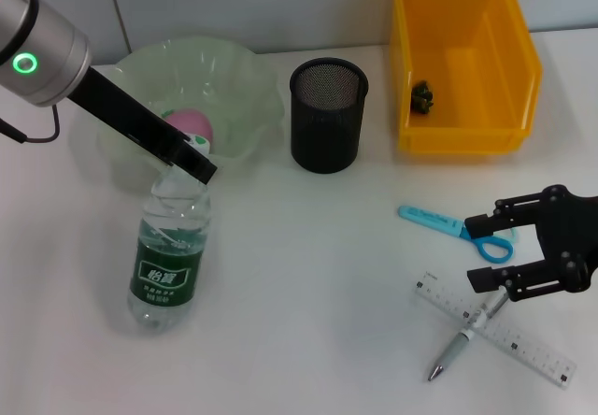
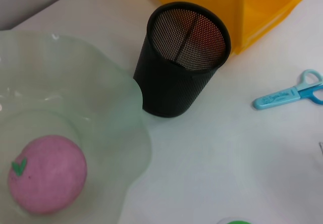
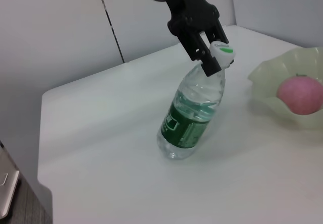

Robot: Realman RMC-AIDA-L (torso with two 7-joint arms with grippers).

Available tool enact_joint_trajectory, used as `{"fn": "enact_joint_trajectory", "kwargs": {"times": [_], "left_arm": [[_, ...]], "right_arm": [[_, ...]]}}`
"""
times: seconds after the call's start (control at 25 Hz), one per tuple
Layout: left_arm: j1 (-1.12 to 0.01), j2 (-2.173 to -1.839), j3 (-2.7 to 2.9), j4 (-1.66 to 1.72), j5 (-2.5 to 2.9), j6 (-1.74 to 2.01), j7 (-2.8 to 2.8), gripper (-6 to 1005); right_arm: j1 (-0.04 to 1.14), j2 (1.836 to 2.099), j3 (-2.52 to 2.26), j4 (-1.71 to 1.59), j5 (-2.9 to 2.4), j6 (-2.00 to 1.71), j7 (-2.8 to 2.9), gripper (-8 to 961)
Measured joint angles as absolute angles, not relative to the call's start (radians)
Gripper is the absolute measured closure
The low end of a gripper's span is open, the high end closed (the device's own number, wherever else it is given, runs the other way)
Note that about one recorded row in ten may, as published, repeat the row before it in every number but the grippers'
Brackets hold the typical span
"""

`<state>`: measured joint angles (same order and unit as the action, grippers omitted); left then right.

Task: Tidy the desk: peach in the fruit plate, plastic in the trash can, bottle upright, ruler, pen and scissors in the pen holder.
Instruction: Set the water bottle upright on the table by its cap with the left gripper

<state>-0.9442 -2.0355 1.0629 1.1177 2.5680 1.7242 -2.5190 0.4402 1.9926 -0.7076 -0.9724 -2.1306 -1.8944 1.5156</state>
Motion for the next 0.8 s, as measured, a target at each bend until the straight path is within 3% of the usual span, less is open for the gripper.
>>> {"fn": "enact_joint_trajectory", "kwargs": {"times": [0.8], "left_arm": [[-0.940,-2.019,1.048,1.172,2.570,1.768,-2.505,547]], "right_arm": [[0.440,1.996,-0.704,-0.973,-2.131,-1.890,1.516,243]]}}
